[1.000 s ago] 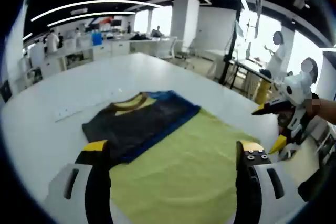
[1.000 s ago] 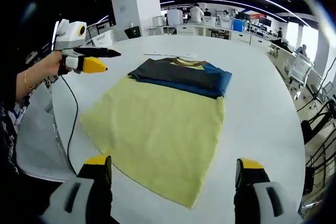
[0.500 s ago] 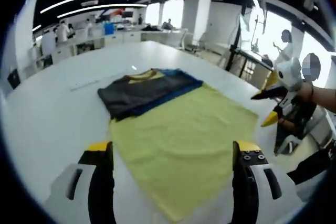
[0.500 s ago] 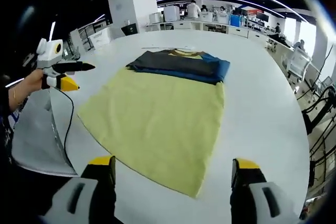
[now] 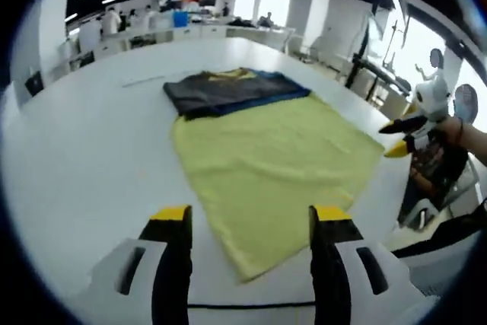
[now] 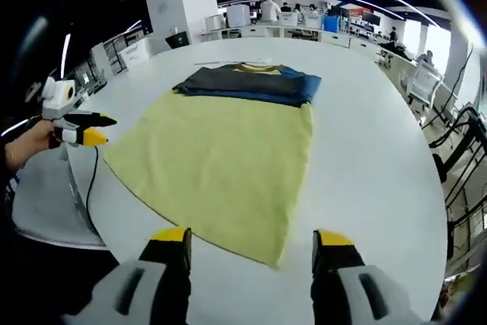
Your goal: Fold the garment on the visible template until the final outline fits inside the template.
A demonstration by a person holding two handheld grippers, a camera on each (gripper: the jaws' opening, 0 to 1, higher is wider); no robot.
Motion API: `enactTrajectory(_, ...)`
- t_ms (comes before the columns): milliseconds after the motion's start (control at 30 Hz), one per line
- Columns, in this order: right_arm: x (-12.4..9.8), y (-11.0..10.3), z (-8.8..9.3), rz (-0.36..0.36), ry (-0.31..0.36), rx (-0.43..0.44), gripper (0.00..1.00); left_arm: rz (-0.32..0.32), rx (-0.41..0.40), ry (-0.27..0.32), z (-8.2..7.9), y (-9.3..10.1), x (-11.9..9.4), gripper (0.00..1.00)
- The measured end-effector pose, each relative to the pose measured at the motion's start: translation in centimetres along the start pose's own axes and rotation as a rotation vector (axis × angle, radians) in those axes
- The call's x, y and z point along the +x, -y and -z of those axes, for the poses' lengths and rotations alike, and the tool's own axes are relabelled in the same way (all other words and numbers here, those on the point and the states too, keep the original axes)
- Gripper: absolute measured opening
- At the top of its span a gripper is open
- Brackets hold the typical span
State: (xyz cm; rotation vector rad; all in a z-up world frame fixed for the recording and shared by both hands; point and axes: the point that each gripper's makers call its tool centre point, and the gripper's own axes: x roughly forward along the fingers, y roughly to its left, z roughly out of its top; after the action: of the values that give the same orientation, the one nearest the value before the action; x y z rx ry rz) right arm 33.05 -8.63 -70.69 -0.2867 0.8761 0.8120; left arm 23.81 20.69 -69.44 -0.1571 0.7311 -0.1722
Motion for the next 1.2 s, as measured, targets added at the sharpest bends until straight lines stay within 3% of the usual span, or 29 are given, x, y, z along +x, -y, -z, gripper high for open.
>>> enactTrajectory(100, 0.1, 0.2, 0.2, 0.006, 0.0, 0.012, 0.47, 0.011, -0.056, -0.023, 1.1, 0.1, -0.2, 0.49)
enactTrajectory(267, 0.5, 0.7, 0.5, 0.029, -0.001, 0.028, 0.39, 0.003, -0.058, -0.038, 2.1, 0.1, -0.1, 0.46)
enactTrajectory(433, 0.8, 1.2, 0.9, 0.048, -0.004, 0.044, 0.32, -0.014, -0.088, -0.044, 2.7, 0.0, -0.2, 0.35)
enactTrajectory(633, 0.8, 1.4, 1.2, 0.057, -0.006, 0.048, 0.24, -0.071, -0.119, -0.099, 4.1, -0.8, -0.4, 0.26)
enactTrajectory(767, 0.7, 1.7, 1.4, 0.071, -0.009, 0.053, 0.19, -0.07, -0.121, -0.106, 4.4, -0.6, -0.3, 0.22)
enactTrajectory(900, 0.7, 2.1, 1.6, 0.082, -0.015, 0.054, 0.12, -0.117, -0.079, -0.18, 5.1, -1.0, -0.8, 0.12)
enactTrajectory(967, 0.7, 2.1, 1.8, 0.086, -0.027, 0.05, 0.09, -0.121, -0.065, -0.174, 4.9, -0.8, -0.7, 0.09)
enactTrajectory(1200, 0.8, 2.2, 1.8, 0.086, -0.021, 0.056, 0.04, -0.136, -0.128, -0.171, 5.0, -0.9, -0.6, 0.02)
